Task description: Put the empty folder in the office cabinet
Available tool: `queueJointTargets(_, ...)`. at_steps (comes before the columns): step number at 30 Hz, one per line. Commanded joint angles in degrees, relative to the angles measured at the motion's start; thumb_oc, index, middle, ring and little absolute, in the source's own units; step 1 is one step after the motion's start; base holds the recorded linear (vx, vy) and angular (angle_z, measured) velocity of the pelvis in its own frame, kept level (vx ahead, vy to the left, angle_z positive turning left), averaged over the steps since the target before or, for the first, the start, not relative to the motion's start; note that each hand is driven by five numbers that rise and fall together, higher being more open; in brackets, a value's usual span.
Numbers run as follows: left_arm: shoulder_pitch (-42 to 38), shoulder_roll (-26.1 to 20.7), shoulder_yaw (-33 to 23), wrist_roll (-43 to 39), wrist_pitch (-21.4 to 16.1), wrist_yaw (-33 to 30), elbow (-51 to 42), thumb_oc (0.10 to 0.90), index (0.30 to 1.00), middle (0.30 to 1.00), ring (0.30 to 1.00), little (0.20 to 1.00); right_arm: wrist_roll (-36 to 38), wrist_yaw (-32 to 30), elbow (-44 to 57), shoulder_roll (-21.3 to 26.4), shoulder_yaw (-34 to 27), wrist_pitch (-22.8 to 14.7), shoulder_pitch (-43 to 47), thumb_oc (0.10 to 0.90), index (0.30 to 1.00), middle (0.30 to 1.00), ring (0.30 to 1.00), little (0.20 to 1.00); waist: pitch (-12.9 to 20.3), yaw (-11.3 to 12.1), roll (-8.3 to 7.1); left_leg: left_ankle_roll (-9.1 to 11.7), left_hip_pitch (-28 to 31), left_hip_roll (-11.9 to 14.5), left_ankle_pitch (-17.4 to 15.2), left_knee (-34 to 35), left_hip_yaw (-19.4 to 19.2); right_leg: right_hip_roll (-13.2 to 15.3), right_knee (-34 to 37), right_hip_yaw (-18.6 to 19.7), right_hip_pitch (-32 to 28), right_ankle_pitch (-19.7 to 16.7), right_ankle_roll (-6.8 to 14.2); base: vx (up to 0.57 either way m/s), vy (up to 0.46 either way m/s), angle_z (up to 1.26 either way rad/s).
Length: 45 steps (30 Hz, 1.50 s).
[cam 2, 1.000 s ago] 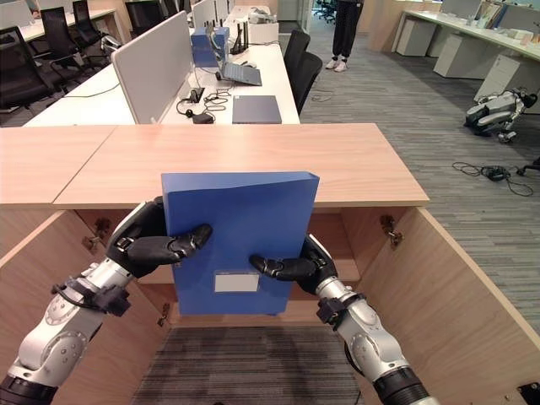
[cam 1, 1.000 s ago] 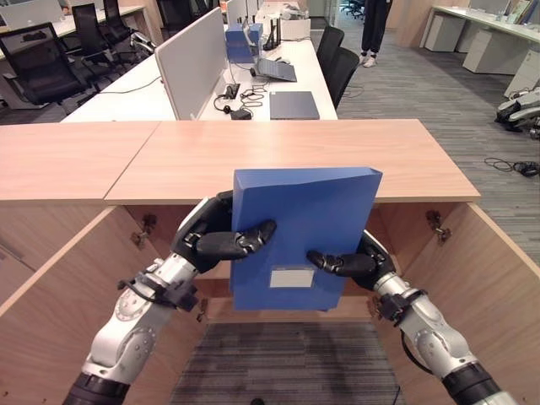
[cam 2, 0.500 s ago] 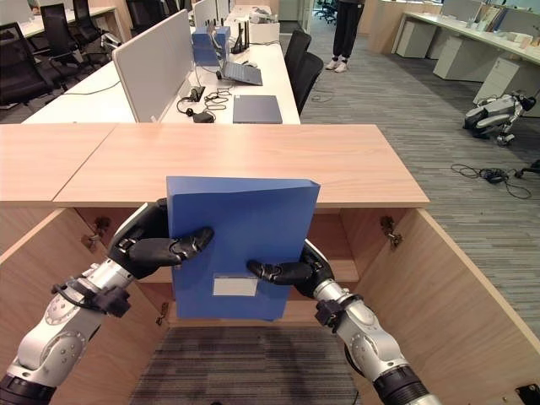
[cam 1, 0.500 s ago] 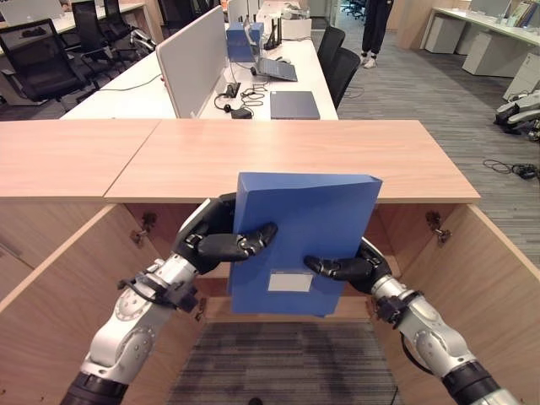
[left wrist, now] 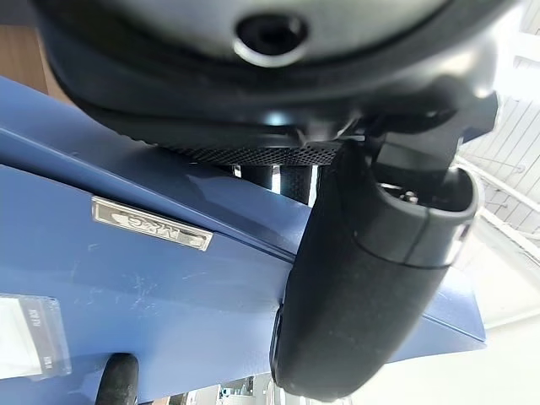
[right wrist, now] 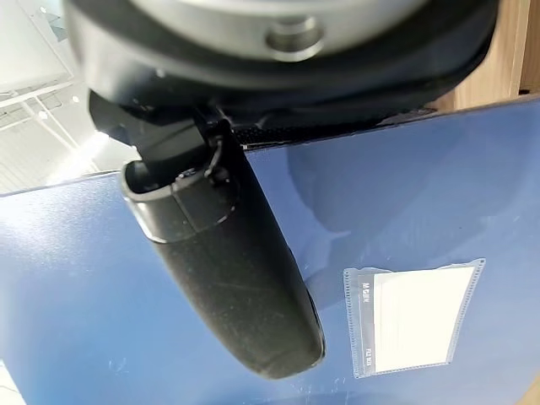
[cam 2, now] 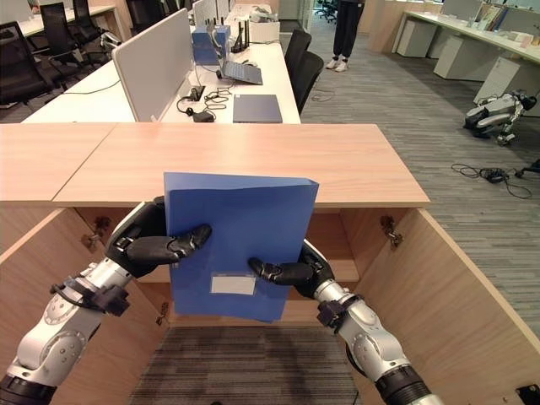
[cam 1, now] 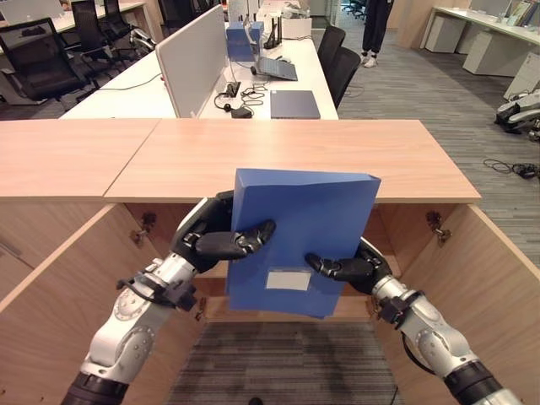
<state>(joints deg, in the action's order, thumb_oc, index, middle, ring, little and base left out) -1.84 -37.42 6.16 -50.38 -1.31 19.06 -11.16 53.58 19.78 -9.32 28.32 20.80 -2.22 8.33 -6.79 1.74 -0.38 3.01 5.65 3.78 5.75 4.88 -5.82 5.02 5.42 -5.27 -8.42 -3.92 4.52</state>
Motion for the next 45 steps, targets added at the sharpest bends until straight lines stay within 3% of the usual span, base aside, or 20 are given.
queueJointTargets(1,-16.1,10.9,9.8,-9.8,-7.1,6.6,-9.3,0.400,0.300,0.300,0.300,0.300,5.4,6.9,12.7,-11.9,9.3,-2.8,14.2,0.400,0.300,0.300,0.300,0.300,1.3,-0.8,-0.58,1.1,4.0,-0.8,-7.0,0.1,0.6,1.6,-1.8,-2.7,-1.0,6.2,3.5,0.00,0.000,0.00)
queueJointTargets(9,-14.4,11.5,8.8,-9.4,-7.4,6.0,-8.1,0.400,0.300,0.300,0.300,0.300,5.0,7.7,14.1,-10.7,9.8,-1.8,13.6,0.400,0.300,0.300,0.300,0.300,1.4,-0.7,-0.66,1.1,3.8,-0.7,-6.9,0.1,0.6,1.6,-1.5,-2.7,-1.0,6.1,3.5,0.00,0.000,0.00)
queueJointTargets(10,-14.4,11.5,8.8,-9.4,-7.4,6.0,-8.1,0.488,0.432,0.432,0.432,0.432,5.0,7.7,14.1,-10.7,9.8,-1.8,13.6,0.400,0.300,0.300,0.300,0.300,1.4,-0.7,-0.65,1.1,3.8,-0.7,-6.9,0.1,0.6,1.6,-1.5,-2.7,-1.0,6.1,3.5,0.00,0.000,0.00)
queueJointTargets(11,-13.7,11.5,8.4,-9.2,-7.3,6.0,-8.2,0.731,0.796,0.796,0.796,0.796,4.8,8.0,14.4,-10.3,9.8,-1.2,13.2,0.400,0.300,0.300,0.300,0.300,1.3,-0.6,-0.67,1.2,3.8,-0.7,-6.9,0.1,0.5,1.6,-1.5,-2.7,-1.0,6.1,3.5,0.00,0.000,0.00)
queueJointTargets(12,-12.1,11.4,7.5,-7.8,-7.7,5.1,-8.2,0.800,0.900,0.900,0.900,0.900,4.4,8.3,14.8,-9.4,9.7,-0.6,12.4,0.400,0.300,0.300,0.300,0.300,1.3,-0.5,-0.73,1.2,3.8,-0.7,-6.8,0.1,0.5,1.7,-1.5,-2.8,-1.0,6.1,3.5,0.00,0.000,0.00)
queueJointTargets(17,-8.4,11.4,5.3,-1.1,-9.3,0.2,-6.1,0.800,0.900,0.900,0.900,0.900,0.4,7.3,15.8,-6.3,8.3,0.2,10.1,0.400,0.300,0.300,0.300,0.300,1.1,-0.3,-0.90,1.2,3.5,-0.7,-6.9,0.1,0.6,1.7,-1.4,-3.0,-0.9,6.0,3.5,0.00,0.000,0.00)
queueJointTargets(18,-6.1,10.9,3.4,4.4,-9.5,-1.9,-4.6,0.800,0.900,0.900,0.900,0.900,-2.7,7.0,16.5,-4.3,6.0,0.5,8.5,0.400,0.300,0.300,0.300,0.300,1.1,-0.1,-0.98,1.3,3.4,-0.7,-6.9,0.1,0.6,1.7,-1.4,-3.2,-0.8,6.0,3.5,0.00,0.000,0.00)
queueJointTargets(25,4.0,9.8,-2.6,18.4,-7.4,-3.2,3.1,0.800,0.900,0.900,0.900,0.900,-7.9,4.8,14.5,-1.2,-3.7,1.3,0.1,0.400,0.300,0.300,0.300,0.300,0.9,0.1,-1.27,1.4,2.9,-0.7,-7.2,0.1,0.7,1.9,-1.2,-3.6,-0.6,6.0,3.9,0.02,-0.006,0.02)
queueJointTargets(28,7.9,11.2,-5.0,21.9,-7.3,-4.5,10.9,0.800,0.900,0.900,0.900,0.900,-7.8,3.8,11.3,-2.0,-6.7,1.2,-3.4,0.400,0.300,0.300,0.300,0.300,0.6,0.1,-1.25,1.4,2.4,-0.7,-7.1,0.1,0.6,1.9,-1.2,-3.7,-0.2,6.0,4.0,0.00,0.000,0.00)
queueJointTargets(29,9.0,11.8,-6.3,27.5,-8.0,-6.6,16.4,0.800,0.900,0.900,0.900,0.900,-8.4,3.8,9.8,-2.5,-8.6,1.4,-5.7,0.400,0.300,0.300,0.300,0.300,0.4,0.2,-1.30,1.4,2.1,-0.6,-7.0,0.1,0.6,1.9,-1.2,-3.9,0.1,6.0,4.0,0.00,0.000,0.00)
queueJointTargets(34,11.0,13.1,-6.4,35.3,-7.9,-8.1,26.9,0.800,0.900,0.900,0.900,0.900,-8.1,4.1,6.9,-4.0,-11.3,2.0,-10.2,0.400,0.300,0.300,0.300,0.300,0.0,0.2,-1.42,1.4,1.3,-0.5,-6.8,0.1,0.9,1.8,-1.4,-4.3,0.6,6.1,4.0,0.00,-0.006,0.05)
queueJointTargets(36,11.9,14.5,-4.5,37.5,-6.3,-8.0,34.6,0.800,0.900,0.900,0.900,0.900,-7.2,3.0,3.5,-5.4,-11.7,1.8,-12.8,0.400,0.300,0.300,0.300,0.300,-0.5,0.1,-1.36,1.4,0.8,-0.5,-6.5,0.1,1.2,1.7,-1.4,-4.7,0.9,6.2,3.9,-0.01,-0.012,0.09)
queueJointTargets(41,12.6,14.8,-1.0,47.7,-6.1,-9.2,40.7,0.800,0.900,0.900,0.900,0.900,-7.4,0.6,-2.4,-8.6,-13.2,1.1,-17.3,0.400,0.300,0.300,0.300,0.300,-1.1,-0.3,-1.25,1.5,0.2,-0.5,-6.4,0.1,1.7,1.5,-1.5,-5.2,1.3,6.3,4.0,0.00,-0.008,0.07)
queueJointTargets(45,12.2,16.8,1.8,51.6,-5.4,-13.1,51.1,0.800,0.900,0.900,0.900,0.900,-3.5,-4.9,-9.1,-13.7,-14.6,-2.3,-17.6,0.400,0.300,0.300,0.300,0.300,-1.7,-0.3,-0.93,1.6,-0.5,-0.6,-6.1,0.1,2.3,1.4,-1.8,-5.7,1.9,6.5,4.0,0.00,-0.009,0.14)
